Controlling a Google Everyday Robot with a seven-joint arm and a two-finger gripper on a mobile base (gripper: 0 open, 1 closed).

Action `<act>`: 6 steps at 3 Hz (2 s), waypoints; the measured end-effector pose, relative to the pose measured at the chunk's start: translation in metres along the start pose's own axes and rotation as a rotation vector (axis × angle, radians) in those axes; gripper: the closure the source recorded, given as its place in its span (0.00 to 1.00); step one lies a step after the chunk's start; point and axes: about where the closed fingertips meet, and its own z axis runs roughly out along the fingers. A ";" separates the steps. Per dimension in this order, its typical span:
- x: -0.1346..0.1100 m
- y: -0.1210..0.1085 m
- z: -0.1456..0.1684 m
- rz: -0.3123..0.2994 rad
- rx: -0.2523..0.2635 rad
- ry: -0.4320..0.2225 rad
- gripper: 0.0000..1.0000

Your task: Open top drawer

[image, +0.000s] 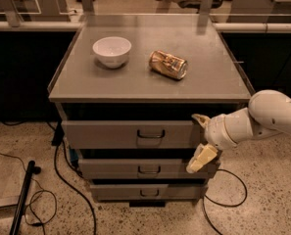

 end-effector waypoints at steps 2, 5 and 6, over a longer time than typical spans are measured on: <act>-0.006 -0.010 0.011 -0.013 0.002 -0.014 0.18; -0.006 -0.009 0.011 -0.013 0.002 -0.014 0.79; -0.011 -0.011 0.004 -0.013 0.002 -0.014 0.99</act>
Offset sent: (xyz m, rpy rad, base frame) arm 0.0095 0.0070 -0.0022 0.0078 -0.0104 0.0076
